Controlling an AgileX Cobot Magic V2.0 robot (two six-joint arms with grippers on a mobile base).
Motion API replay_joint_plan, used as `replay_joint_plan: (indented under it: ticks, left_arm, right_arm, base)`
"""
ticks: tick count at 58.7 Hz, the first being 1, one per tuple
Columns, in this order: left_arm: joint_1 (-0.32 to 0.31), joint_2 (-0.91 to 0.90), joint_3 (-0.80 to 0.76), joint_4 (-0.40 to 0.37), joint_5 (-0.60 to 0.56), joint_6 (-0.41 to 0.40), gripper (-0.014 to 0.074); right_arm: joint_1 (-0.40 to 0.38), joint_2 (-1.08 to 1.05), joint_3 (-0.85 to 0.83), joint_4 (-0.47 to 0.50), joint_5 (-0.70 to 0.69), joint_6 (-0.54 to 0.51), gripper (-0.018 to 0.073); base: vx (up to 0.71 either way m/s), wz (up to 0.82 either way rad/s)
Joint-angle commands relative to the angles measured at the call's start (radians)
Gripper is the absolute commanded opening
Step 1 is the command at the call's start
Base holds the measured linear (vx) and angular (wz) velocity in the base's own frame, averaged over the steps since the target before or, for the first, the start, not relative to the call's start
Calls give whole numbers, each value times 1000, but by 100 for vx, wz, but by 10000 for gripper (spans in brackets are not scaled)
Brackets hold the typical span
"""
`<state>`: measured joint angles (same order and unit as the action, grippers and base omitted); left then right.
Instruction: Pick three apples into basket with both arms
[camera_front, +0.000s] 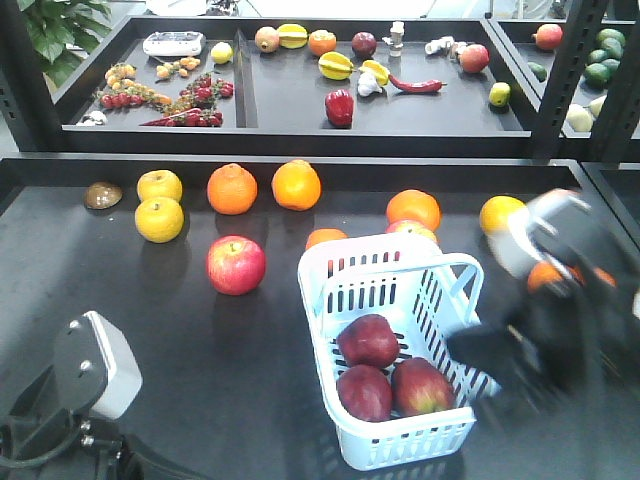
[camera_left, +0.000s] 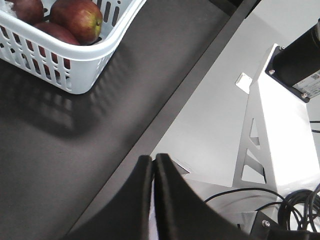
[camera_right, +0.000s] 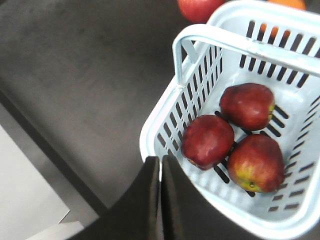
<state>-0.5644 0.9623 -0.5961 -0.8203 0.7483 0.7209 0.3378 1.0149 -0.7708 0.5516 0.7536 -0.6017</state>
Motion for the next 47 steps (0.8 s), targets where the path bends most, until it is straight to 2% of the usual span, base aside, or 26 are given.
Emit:
replay_joint_plan:
  ticks: [1, 13, 18, 30, 47]
  left_arm:
    - [-5, -13, -22, -49, -26, -3, -6]
    - [-5, -13, -22, -49, -26, -3, -6]
    - [-5, -13, -22, -49, -26, -3, -6]
    - [-5, -13, -22, -49, -26, -3, -6]
    - [-5, -13, -22, -49, -26, -3, -6]
  right_arm:
    - [-1, -141, 82, -2, -59, -4, -6]
    - [-1, -386, 343, -21, -121, 7, -6]
    - [-1, -456, 394, -19, -130, 9, -6]
    - [-1, -552, 407, -17, -127, -5, -6]
    - [-1, -564, 407, -17, -127, -5, -6]
  base:
    - [0, 0]
    - [0, 0]
    - [0, 0]
    - [0, 0]
    - [0, 0]
